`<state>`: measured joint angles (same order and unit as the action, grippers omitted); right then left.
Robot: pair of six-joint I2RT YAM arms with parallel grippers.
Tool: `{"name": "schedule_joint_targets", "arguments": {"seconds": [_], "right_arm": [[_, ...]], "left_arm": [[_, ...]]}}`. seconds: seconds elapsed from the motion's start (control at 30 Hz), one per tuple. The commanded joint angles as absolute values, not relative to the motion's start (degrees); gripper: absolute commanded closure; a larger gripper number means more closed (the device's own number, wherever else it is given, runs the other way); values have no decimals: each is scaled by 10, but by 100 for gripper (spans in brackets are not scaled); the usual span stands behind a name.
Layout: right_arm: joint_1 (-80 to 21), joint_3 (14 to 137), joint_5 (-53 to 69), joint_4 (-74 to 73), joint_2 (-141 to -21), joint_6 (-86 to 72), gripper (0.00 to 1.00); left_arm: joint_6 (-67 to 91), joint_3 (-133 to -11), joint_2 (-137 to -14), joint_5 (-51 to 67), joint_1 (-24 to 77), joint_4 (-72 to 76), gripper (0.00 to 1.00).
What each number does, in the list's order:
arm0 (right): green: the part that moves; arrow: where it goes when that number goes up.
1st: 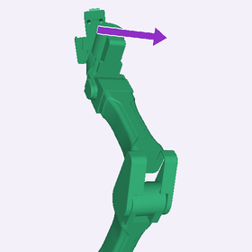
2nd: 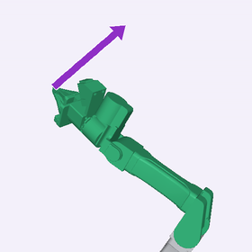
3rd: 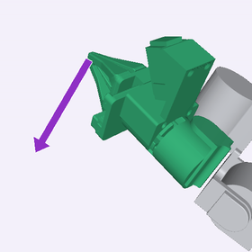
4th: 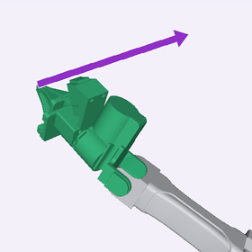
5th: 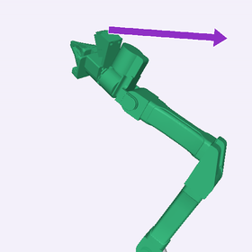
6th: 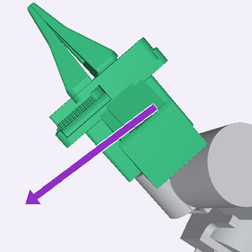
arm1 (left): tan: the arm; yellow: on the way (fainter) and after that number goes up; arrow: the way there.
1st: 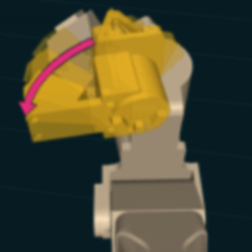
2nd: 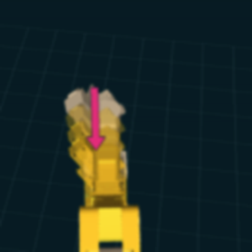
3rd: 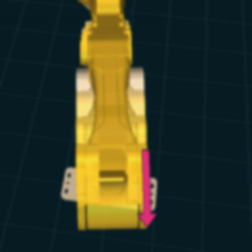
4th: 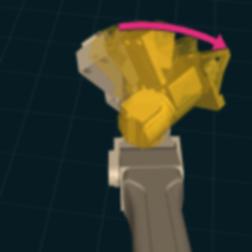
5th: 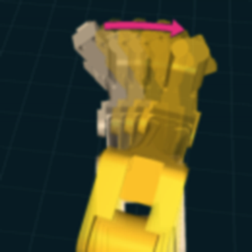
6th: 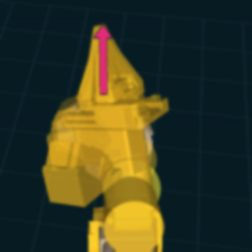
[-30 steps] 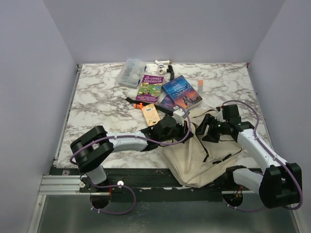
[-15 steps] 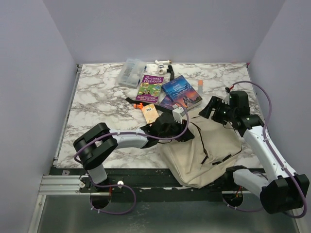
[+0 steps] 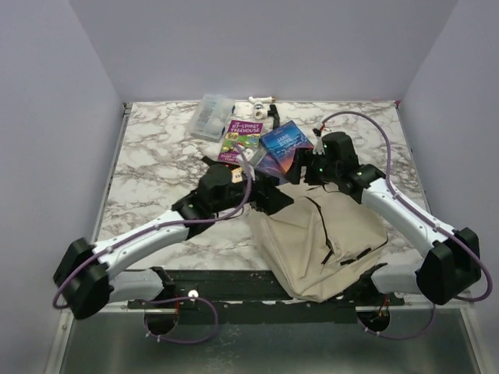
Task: Pack the student bag
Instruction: Place the stationery in the student bag, then pick up the stationery from the center of the board.
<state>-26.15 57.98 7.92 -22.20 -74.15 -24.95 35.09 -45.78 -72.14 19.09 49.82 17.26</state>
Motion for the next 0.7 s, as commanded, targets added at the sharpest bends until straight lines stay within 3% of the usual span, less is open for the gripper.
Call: {"name": "schedule_joint_targets", "arguments": {"seconds": [0.0,0.13,0.2,0.23,0.43,0.67], "right_arm": [[-313,633,9,-182,-796,-231,21],[-385,689,-75,-186,-868,-210,20],[-412,708,-91,-175,-899,-206,0],[-427,718,-99,-173,-917,-203,0],[-524,779,-195,-160,-1030,-149,0],[-642,919,-458,-241,-1218,-49,20]], "left_arm": [[245,-483,-560,149,467,-47,20],[195,-571,-469,42,411,-219,10],[181,-614,-441,-18,380,-269,5],[172,-630,-427,-42,362,-281,2],[127,-697,-401,-265,318,-288,2],[73,-570,-303,-364,294,-130,2]]}}
